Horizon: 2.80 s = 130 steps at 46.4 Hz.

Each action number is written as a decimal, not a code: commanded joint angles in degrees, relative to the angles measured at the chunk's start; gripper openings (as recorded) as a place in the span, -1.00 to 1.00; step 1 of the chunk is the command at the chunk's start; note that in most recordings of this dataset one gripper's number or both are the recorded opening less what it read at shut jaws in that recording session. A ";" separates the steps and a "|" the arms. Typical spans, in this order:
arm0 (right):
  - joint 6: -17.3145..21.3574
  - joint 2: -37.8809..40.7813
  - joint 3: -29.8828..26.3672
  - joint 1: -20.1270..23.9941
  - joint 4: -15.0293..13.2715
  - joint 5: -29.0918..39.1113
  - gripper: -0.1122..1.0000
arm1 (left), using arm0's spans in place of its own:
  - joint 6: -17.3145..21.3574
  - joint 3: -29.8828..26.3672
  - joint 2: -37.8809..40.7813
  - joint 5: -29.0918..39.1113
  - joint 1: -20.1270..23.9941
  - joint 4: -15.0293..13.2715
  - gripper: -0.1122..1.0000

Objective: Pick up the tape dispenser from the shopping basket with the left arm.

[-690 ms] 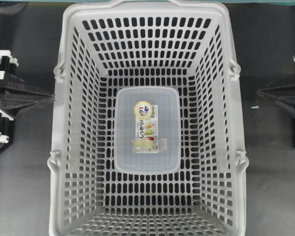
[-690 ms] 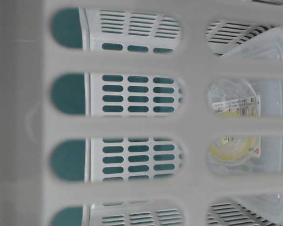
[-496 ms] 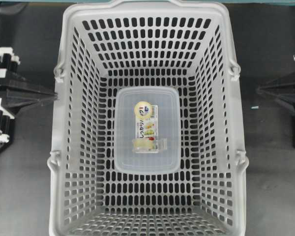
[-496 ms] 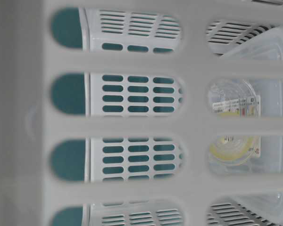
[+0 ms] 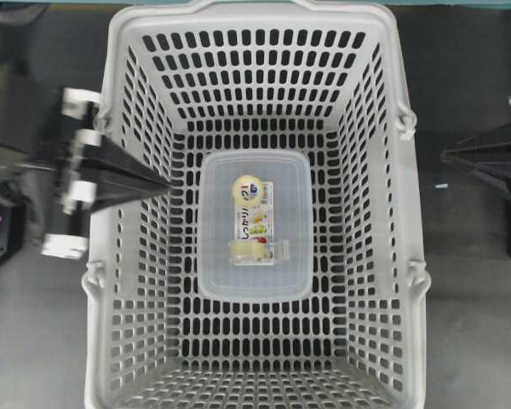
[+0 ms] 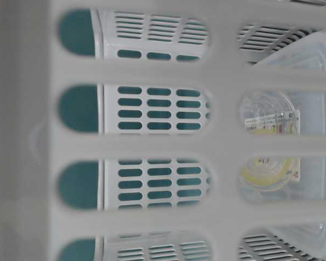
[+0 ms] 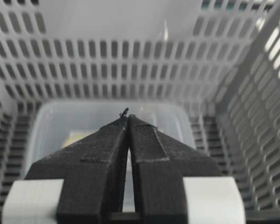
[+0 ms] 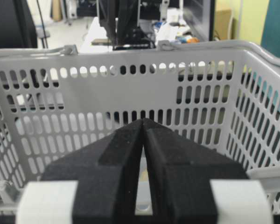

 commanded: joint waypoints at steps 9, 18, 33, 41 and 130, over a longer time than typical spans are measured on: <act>0.26 -1.23 -1.14 0.00 0.09 3.25 0.02 | -0.26 -11.87 9.58 11.69 -0.97 0.18 -0.80; 0.18 -2.37 -1.32 0.26 0.09 5.36 0.58 | -0.26 -17.14 15.03 17.84 -1.32 0.18 -0.76; 0.26 -3.34 -1.23 0.26 0.18 6.24 0.54 | -1.49 -26.02 24.79 30.32 -2.02 0.18 0.64; 0.26 -4.04 -1.14 0.26 0.18 6.15 0.54 | -1.93 -29.27 30.59 31.11 -2.55 0.26 0.83; 0.26 -4.83 -0.70 0.26 0.18 6.24 0.54 | -3.34 -49.92 36.91 54.32 -4.39 0.26 -0.28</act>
